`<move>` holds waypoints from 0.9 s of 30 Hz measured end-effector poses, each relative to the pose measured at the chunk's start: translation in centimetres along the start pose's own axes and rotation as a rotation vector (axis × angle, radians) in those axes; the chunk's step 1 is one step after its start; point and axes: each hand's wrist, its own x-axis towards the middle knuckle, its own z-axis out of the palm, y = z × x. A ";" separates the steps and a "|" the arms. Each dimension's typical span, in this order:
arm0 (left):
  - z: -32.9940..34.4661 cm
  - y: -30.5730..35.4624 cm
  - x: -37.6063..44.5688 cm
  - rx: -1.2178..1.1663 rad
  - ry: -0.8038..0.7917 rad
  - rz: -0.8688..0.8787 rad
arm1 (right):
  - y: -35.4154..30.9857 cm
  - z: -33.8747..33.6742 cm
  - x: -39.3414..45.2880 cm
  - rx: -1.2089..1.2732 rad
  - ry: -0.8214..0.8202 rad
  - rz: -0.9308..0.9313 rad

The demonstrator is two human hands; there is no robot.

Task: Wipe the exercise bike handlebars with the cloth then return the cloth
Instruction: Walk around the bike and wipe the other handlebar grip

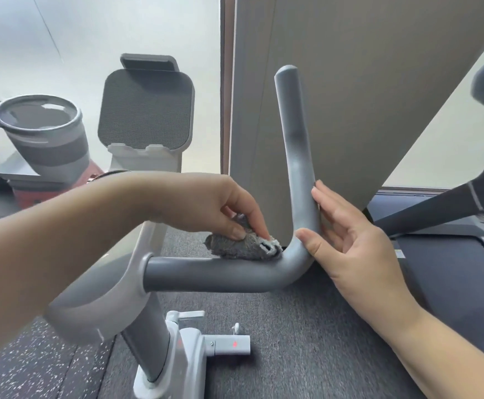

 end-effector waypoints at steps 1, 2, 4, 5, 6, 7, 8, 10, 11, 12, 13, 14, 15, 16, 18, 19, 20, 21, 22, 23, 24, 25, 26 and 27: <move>-0.5 0.1 -0.3 0.038 -0.021 -0.025 | 0.0 0.0 0.0 0.005 -0.002 0.003; -1.1 0.0 -0.6 0.073 -0.043 -0.058 | 0.0 0.0 0.0 0.008 -0.003 0.004; -1.8 -0.1 -1.3 0.111 -0.094 -0.102 | 0.0 0.0 0.0 0.009 -0.002 0.004; -1.9 -0.2 -1.5 0.118 -0.095 -0.105 | 0.0 0.1 0.0 0.011 0.001 0.003; -1.9 -0.2 -1.5 0.111 -0.060 -0.093 | 0.0 0.1 0.0 0.012 0.006 0.002; -1.6 -0.1 -1.2 0.093 0.008 -0.077 | 0.0 0.2 -0.1 0.013 0.010 0.001; -1.1 0.0 -0.8 0.067 0.082 -0.057 | 0.0 0.2 -0.1 0.014 0.013 -0.001; 0.0 0.4 0.1 -0.021 0.160 -0.031 | 0.0 0.2 -0.1 0.021 0.015 -0.002; 0.6 0.5 0.5 -0.053 0.148 -0.015 | 0.0 0.2 -0.1 0.028 0.014 0.000; 1.1 0.5 0.7 -0.053 0.119 -0.008 | 0.0 0.2 0.0 0.032 0.013 0.001; 1.3 0.6 0.6 -0.041 0.089 -0.006 | 0.0 0.2 0.0 0.033 0.012 0.001; 1.3 0.5 0.4 -0.032 0.067 -0.007 | 0.0 0.2 0.0 0.031 0.013 -0.001; 1.0 0.5 0.1 -0.029 0.050 -0.010 | 0.0 0.2 0.0 0.030 0.016 -0.001; 0.7 0.6 -0.3 -0.025 0.041 -0.019 | 0.0 0.2 -0.1 0.029 0.019 0.003; 0.0 0.6 -1.2 0.017 0.032 -0.056 | 0.0 0.2 -0.1 0.032 0.023 0.009; -0.5 0.6 -1.7 0.047 0.026 -0.083 | 0.1 0.2 -0.1 0.034 0.024 0.010; -0.8 0.5 -2.2 0.080 0.016 -0.114 | 0.1 0.2 -0.1 0.035 0.024 0.011; -1.2 0.4 -2.8 0.128 -0.001 -0.147 | 0.1 0.2 -0.1 0.035 0.023 0.011; -1.4 0.4 -3.3 0.192 -0.019 -0.184 | 0.0 0.2 -0.1 0.033 0.021 0.011; -1.5 0.5 -3.8 0.257 -0.036 -0.221 | 0.0 0.2 -0.1 0.031 0.020 0.011; -1.6 0.6 -4.1 0.311 -0.043 -0.253 | 0.0 0.2 -0.1 0.028 0.019 0.011; -1.7 0.6 -4.3 0.365 -0.041 -0.281 | 0.0 0.1 -0.1 0.028 0.018 0.013; -1.6 0.8 -4.4 0.427 -0.030 -0.305 | 0.0 0.1 -0.1 0.029 0.016 0.015; -1.5 1.1 -4.5 0.500 -0.019 -0.332 | -0.1 0.1 -0.1 0.030 0.015 0.015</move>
